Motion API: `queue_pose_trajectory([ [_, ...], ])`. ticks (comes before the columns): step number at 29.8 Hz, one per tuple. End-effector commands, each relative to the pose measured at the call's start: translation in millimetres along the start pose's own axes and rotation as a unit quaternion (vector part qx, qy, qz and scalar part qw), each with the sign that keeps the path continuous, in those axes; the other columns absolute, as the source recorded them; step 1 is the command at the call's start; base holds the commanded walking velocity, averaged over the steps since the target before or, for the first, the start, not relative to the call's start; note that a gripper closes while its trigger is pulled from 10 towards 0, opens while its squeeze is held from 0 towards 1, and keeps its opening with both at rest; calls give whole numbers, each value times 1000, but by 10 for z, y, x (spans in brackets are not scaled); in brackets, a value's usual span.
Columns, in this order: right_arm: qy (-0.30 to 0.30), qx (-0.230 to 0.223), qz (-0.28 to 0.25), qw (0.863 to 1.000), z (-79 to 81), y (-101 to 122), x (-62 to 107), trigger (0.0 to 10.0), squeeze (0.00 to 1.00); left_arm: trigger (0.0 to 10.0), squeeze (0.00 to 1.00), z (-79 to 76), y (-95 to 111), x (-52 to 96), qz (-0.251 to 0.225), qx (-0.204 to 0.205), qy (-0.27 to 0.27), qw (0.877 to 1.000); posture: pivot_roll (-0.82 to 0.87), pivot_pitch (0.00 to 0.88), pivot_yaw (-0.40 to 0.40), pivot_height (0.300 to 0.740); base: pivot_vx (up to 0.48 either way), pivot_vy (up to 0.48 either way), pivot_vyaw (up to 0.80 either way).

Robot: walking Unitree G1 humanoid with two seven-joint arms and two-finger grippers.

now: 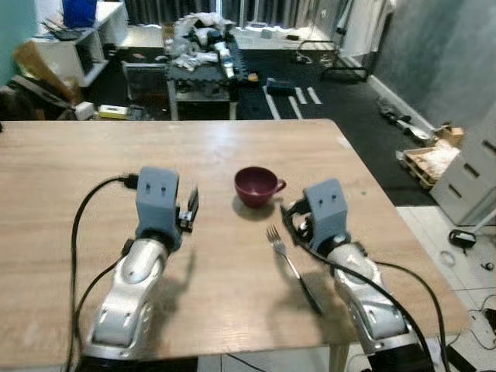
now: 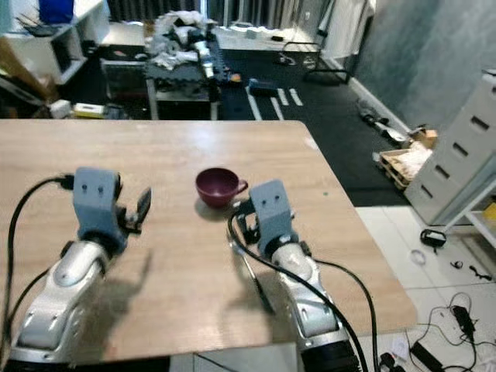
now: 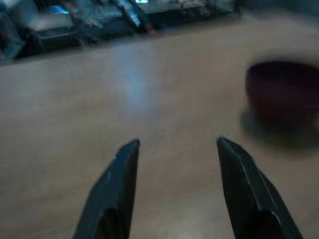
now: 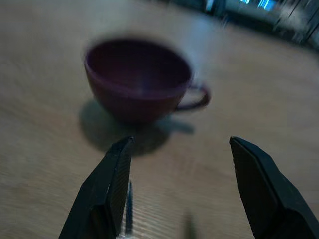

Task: Setting the table

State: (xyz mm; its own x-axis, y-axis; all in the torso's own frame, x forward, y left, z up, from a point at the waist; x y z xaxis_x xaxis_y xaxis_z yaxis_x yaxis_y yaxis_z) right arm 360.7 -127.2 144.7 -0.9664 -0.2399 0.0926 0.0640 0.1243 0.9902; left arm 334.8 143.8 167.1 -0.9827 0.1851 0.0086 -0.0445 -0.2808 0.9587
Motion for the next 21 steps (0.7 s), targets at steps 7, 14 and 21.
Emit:
queue_pose_trajectory([
  [7,-64,12,69,995,-469,-279,271,10000,0,10000,0,-104,-167,240,44,-19,-107,993,-4,1,46,740,0,0,0],
  [14,-88,-21,73,993,-580,-301,422,10000,0,10000,0,-199,-142,282,40,-26,-153,987,-17,9,50,740,0,0,0],
  [21,-12,-175,36,984,-175,-221,536,10000,0,10000,0,-230,-219,146,74,-45,-129,988,-27,7,58,740,0,0,0],
])
Point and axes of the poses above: a point about 5 cm out from each wrist's last joint towards the gripper, its own x axis pointing back from the gripper into the wrist, its own y axis along the axis of the wrist's last joint, z = x × y, the point moved 4 cm from there along -x, pointing out of the wrist towards the gripper, and after that the axes turned 9 degrees about -x, right-handed, at the moved point
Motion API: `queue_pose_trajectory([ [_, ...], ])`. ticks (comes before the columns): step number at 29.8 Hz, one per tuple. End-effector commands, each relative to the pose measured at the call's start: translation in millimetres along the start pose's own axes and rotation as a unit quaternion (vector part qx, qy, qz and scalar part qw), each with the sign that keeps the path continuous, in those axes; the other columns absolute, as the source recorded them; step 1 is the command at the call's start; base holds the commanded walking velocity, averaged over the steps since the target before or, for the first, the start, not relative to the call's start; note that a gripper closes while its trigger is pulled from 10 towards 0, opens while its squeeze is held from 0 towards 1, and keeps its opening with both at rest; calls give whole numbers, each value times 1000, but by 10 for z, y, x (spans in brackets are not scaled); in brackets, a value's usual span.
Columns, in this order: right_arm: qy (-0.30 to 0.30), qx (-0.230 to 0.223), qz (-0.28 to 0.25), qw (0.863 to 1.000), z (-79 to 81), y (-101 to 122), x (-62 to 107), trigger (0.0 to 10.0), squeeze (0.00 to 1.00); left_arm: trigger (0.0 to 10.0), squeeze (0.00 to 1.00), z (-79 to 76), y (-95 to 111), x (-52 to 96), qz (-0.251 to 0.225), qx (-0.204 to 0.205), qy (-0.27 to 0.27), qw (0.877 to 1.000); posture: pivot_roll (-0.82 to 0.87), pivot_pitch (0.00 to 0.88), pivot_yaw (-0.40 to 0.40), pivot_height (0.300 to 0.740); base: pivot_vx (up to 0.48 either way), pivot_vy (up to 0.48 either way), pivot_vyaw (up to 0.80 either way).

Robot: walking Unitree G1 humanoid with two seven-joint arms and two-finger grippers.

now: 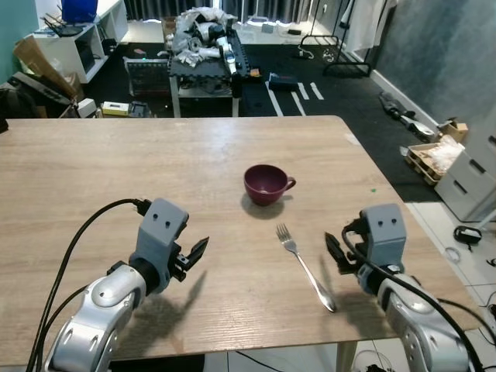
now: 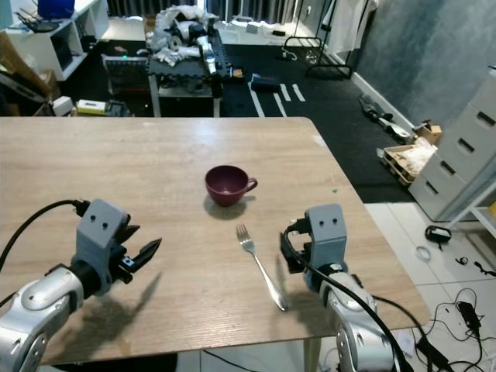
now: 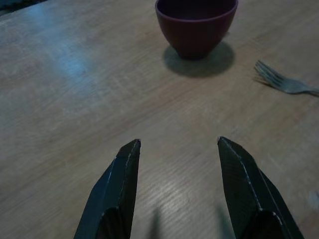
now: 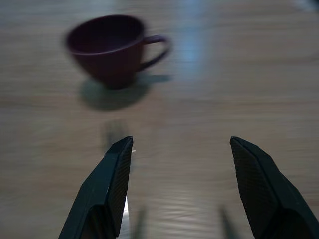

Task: Setting the table

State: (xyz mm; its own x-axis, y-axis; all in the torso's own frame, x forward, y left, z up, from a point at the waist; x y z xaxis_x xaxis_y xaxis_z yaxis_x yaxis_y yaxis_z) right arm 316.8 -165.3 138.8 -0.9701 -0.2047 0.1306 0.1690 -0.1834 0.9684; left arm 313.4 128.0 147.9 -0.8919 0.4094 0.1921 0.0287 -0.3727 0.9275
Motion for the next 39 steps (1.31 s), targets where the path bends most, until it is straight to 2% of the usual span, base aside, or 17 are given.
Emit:
queue_pose_trajectory([
  [1,4,-12,19,1000,43,-108,24,10000,0,10000,0,17,-85,-38,26,-6,13,1000,-27,7,58,740,0,0,0],
  [3,12,0,40,999,154,-249,20,10000,0,10000,0,51,-98,-105,33,-14,31,999,-26,1,55,740,0,0,0],
  [8,8,15,72,997,276,-470,25,10000,0,10000,0,94,-77,-174,37,-21,50,998,-26,0,52,740,0,0,0],
  [11,-15,37,80,996,260,-570,25,10000,0,10000,0,100,-65,-185,36,-21,53,998,-24,0,50,740,0,0,0],
  [13,-52,49,81,994,161,-622,10,10000,0,10000,0,110,-61,-182,36,-19,57,998,-18,0,51,740,0,0,0],
  [17,-51,50,85,994,155,-626,12,10000,0,10000,0,115,-75,-171,39,-19,59,997,-17,0,52,740,0,0,0],
  [20,-58,91,96,990,115,-659,33,10000,0,10000,0,110,-100,-164,43,-20,60,997,-19,0,52,740,0,0,0],
  [22,-63,99,102,988,95,-677,42,10000,0,10000,0,108,-102,-169,43,-20,61,997,-19,0,52,740,0,0,0],
  [23,-65,101,110,987,83,-699,51,4941,0,10000,0,107,-104,-173,44,-19,62,997,-21,0,51,740,0,0,0],
  [24,-65,101,110,987,83,-699,51,4941,0,10000,0,107,-104,-173,44,-19,62,997,-21,0,51,740,0,0,0],
  [25,-67,100,117,986,75,-718,60,3686,0,10000,0,104,-107,-175,44,-18,62,997,-23,0,49,740,0,0,0],
  [26,-64,96,126,985,77,-741,68,0,0,10000,0,101,-109,-176,44,-18,62,997,-25,0,49,740,0,0,0],
  [32,-55,54,157,985,108,-855,101,0,0,10000,0,86,-120,-177,47,-15,62,997,-23,0,44,740,0,0,0],
  [39,-43,34,180,982,146,-925,135,0,0,10000,0,77,-137,-166,50,-12,66,996,-20,0,37,740,0,0,0],
])
Point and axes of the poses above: a point about 5 cm out from each wrist's last joint towards the gripper, its own x axis pointing back from the gripper into the wrist, its own y axis along the axis of the wrist's last joint, z = x × y, the point moved 4 cm from there along -x, pointing out of the wrist towards the gripper, and after that the axes turned 9 degrees about -x, right-handed, at the moved point
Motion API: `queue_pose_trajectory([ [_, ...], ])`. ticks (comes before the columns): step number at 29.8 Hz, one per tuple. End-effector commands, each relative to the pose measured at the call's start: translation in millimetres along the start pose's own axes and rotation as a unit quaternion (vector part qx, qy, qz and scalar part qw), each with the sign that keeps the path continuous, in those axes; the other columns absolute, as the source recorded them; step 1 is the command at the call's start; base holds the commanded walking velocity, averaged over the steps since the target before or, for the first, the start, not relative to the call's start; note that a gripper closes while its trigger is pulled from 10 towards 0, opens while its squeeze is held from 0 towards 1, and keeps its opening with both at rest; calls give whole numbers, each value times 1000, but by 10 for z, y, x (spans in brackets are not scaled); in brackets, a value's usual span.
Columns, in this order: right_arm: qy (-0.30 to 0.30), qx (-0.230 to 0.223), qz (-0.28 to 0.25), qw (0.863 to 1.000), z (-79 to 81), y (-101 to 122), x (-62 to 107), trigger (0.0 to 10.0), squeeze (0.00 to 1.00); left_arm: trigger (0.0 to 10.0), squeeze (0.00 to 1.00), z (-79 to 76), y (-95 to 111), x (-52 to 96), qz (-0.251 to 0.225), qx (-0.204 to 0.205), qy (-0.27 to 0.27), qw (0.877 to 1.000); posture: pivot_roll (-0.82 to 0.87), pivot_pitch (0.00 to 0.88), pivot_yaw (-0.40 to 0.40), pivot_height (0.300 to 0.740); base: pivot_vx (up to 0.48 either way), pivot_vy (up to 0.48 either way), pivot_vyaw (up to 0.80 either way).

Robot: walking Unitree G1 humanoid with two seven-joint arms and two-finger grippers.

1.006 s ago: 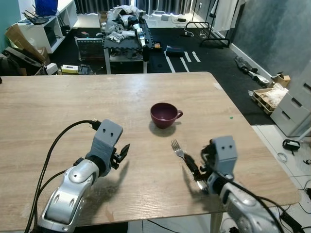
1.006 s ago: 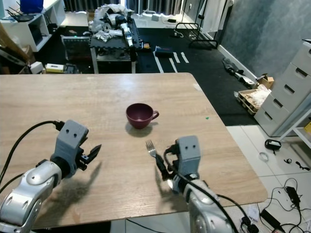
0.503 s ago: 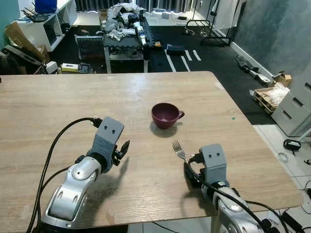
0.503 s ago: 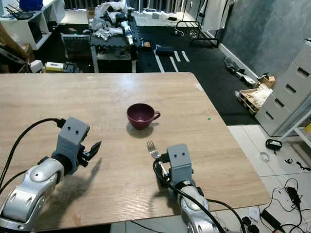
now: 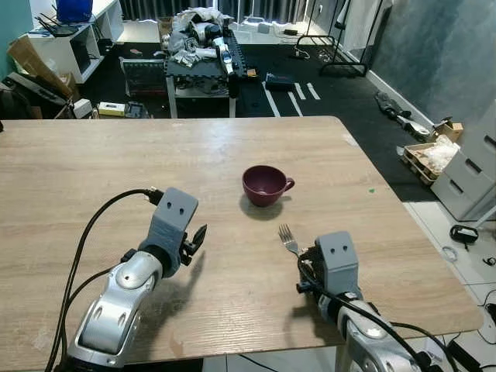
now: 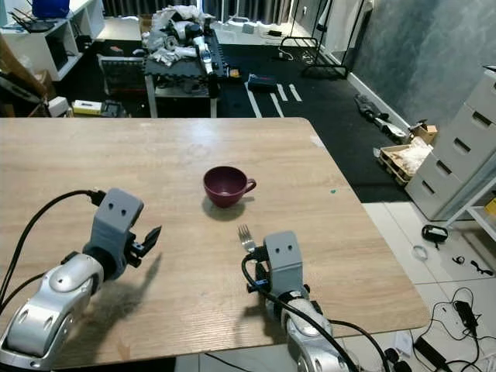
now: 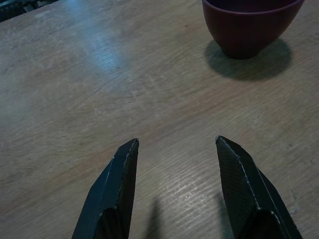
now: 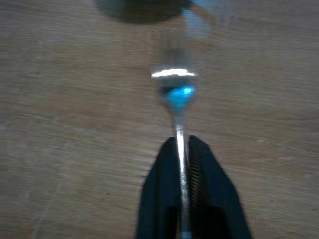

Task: Setting the table

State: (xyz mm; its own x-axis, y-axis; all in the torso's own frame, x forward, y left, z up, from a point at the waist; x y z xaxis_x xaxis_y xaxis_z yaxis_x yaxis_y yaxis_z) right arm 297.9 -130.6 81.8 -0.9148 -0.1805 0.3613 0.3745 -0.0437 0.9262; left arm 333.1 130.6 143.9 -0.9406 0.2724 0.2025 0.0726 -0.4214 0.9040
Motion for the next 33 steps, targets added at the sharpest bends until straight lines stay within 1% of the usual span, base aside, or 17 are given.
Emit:
queue_pose_trajectory([
  [1,-13,-14,65,998,-74,-300,25,0,0,10000,0,-24,-96,4,19,3,0,1000,-20,0,37,740,0,0,0],
  [7,14,-66,31,997,45,-143,9,0,0,10000,0,-18,-117,17,22,4,3,1000,-18,0,41,740,0,0,0],
  [9,15,-93,-8,995,60,9,-5,0,0,10000,0,-25,-113,14,22,4,2,1000,-16,0,43,740,0,0,0],
  [11,4,-122,-49,991,23,176,-12,0,0,10000,0,-33,-103,7,21,4,1,1000,-18,0,49,740,0,0,0],
  [12,-5,-136,-82,987,-17,306,-6,0,0,10000,0,-38,-85,0,16,5,1,1000,-24,0,55,740,0,0,0],
  [13,-5,-136,-82,987,-17,306,-6,0,0,10000,0,-38,-85,0,16,5,1,1000,-24,0,55,740,0,0,0],
  [14,-11,-146,-104,984,-46,394,2,0,0,10000,0,-41,-72,-5,12,6,1,1000,-24,0,55,740,0,0,0],
  [15,-11,-146,-104,984,-46,394,2,0,0,10000,0,-41,-72,-5,12,6,1,1000,-24,0,55,740,0,0,0],
  [16,-31,-169,-173,970,-140,668,57,10000,0,10000,0,-66,-21,-30,0,14,-2,1000,-41,0,58,740,0,0,0],
  [17,-31,-169,-173,970,-140,668,57,10000,0,10000,0,-66,-21,-30,0,14,-2,1000,-41,0,58,740,0,0,0],
  [19,-50,-170,-232,956,-247,912,127,10000,0,10000,0,-123,76,-67,-19,24,-4,1000,-40,0,59,740,0,0,0],
  [21,-63,-164,-269,947,-331,1079,171,10000,0,10000,0,-177,200,-94,-42,36,-3,998,-39,0,59,740,0,0,0],
  [23,-68,-166,-289,940,-373,1181,191,10000,0,10000,0,-199,290,-103,-58,48,-2,997,-40,0,57,740,0,0,0],
  [27,-64,-163,-307,936,-369,1261,200,10000,0,10000,0,-186,338,-109,-67,61,7,996,-37,0,56,740,0,0,0],
  [30,-63,-158,-319,933,-343,1305,186,10000,0,10000,0,-84,347,-119,-67,76,42,994,-30,0,53,740,0,0,0],
  [31,-63,-158,-319,933,-343,1305,186,10000,0,10000,0,-84,347,-119,-67,76,42,994,-30,0,53,740,0,0,0],
  [33,-62,-157,-320,932,-319,1296,173,10000,0,10000,0,-34,350,-117,-70,83,57,992,-27,0,53,740,0,0,0],
])
Point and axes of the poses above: a point about 5 cm out from each wrist's last joint towards the gripper, its own x axis pointing back from the gripper into the wrist, its own y axis along the axis of the wrist's last joint, z = x × y, the point moved 4 cm from there along -x, pointing out of the wrist towards the gripper, and after that the axes turned 9 degrees about -x, right-handed, at the moved point
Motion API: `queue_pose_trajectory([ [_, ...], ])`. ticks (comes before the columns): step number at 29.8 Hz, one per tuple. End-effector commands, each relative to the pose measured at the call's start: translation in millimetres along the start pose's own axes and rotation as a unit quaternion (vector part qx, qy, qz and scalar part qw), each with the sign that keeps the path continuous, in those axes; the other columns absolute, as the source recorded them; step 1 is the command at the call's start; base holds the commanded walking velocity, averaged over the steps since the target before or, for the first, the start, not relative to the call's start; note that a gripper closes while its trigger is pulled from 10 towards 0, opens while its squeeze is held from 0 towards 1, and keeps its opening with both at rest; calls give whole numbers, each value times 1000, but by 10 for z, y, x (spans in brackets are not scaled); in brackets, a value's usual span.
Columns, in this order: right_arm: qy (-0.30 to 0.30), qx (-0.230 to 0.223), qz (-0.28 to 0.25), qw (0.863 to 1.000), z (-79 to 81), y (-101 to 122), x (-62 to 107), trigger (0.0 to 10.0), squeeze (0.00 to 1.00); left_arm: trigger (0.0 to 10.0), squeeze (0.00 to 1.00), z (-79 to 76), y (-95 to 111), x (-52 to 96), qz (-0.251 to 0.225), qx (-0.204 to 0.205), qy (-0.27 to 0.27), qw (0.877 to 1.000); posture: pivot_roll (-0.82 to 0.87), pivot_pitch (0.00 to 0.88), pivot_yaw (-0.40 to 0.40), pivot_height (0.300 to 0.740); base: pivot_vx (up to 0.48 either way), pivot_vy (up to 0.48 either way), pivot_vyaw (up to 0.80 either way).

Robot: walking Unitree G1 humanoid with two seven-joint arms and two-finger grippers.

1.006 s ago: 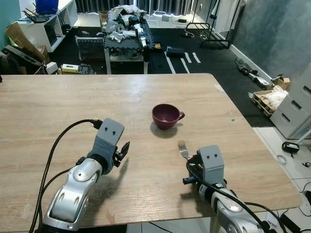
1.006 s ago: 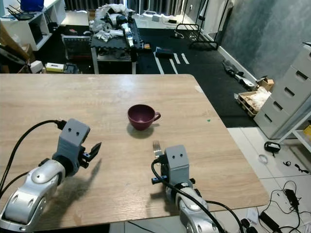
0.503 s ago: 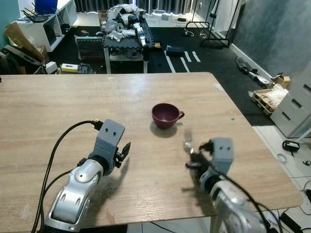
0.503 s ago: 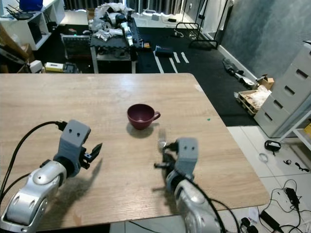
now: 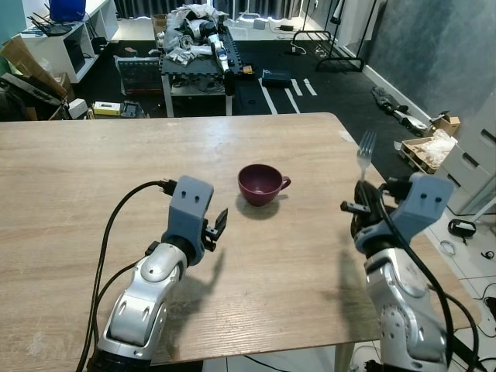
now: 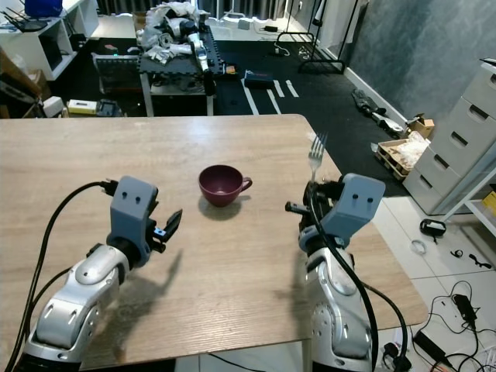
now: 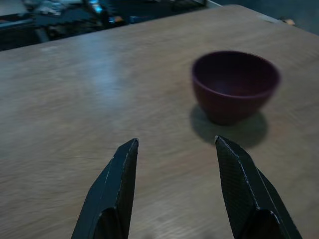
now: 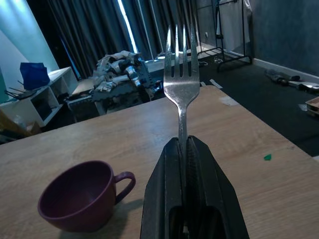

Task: Setting the table

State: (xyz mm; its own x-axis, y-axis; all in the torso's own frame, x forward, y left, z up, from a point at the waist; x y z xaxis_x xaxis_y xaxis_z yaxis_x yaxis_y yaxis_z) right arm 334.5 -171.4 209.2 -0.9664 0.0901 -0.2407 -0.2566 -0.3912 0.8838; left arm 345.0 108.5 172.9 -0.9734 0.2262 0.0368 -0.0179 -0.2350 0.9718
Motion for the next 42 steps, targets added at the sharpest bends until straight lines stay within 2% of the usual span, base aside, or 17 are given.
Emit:
queue_pose_trajectory([
  [1,-5,-2,5,1000,-5,-56,4,10000,0,10000,0,22,-10,-4,0,1,9,1000,-26,0,53,740,0,0,0],
  [10,-9,-1,2,1000,-12,-99,11,10000,0,10000,0,28,44,-9,-18,5,17,1000,-29,0,56,740,0,0,0],
  [29,-19,1,-3,1000,-63,-119,22,10000,0,10000,0,84,39,1,-17,-3,23,1000,-23,0,68,740,0,0,0],
  [42,-15,14,2,1000,-80,-159,59,10000,0,10000,0,32,69,-15,-24,2,16,1000,-33,0,73,740,0,0,0],
])
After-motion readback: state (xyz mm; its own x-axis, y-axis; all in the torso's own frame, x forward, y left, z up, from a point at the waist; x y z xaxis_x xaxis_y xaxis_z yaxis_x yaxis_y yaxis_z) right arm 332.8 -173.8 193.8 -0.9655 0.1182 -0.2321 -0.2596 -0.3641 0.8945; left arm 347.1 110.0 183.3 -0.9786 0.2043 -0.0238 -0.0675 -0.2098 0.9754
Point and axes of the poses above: a point about 5 cm out from each wrist's last joint towards the gripper, its own x axis pointing back from the gripper into the wrist, its own y axis along the axis of the wrist's last joint, z = x × y, the point moved 4 cm from there along -x, pointing out of the wrist towards the gripper, and after that the axes turned 9 degrees about -x, right-handed, at the moved point
